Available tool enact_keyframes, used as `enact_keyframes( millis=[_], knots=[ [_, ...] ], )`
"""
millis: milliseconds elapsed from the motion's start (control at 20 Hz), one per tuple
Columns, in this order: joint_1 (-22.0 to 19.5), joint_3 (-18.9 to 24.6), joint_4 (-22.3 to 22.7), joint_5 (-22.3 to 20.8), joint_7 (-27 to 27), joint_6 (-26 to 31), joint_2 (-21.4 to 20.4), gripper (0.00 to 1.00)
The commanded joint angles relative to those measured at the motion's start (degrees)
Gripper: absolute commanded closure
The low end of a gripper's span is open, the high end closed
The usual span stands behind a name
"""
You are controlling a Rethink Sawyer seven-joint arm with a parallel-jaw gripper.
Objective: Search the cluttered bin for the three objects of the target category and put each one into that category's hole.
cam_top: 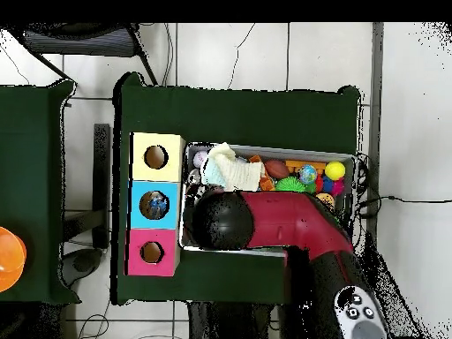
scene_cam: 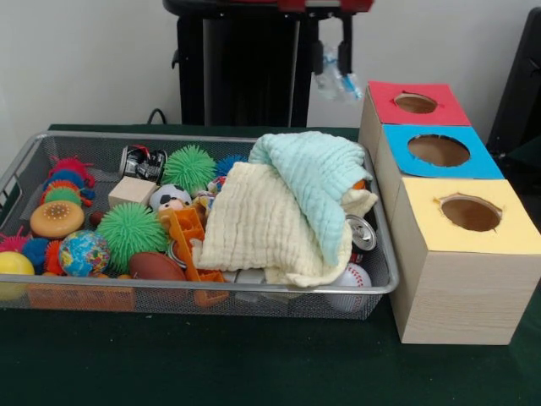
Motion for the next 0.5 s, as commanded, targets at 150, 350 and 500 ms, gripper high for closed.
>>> enact_keyframes(
  millis=[150, 350, 500],
  knots=[
    [6.69, -8.74, 4.67, 5.29, 21.06, -1.96, -1.82, 1.00],
    [12.66, -11.92, 3.34, 6.04, 25.46, -2.68, -0.98, 1.00],
    [15.41, -13.41, 2.47, 6.88, 26.64, -5.03, 1.64, 1.00]
  ],
)
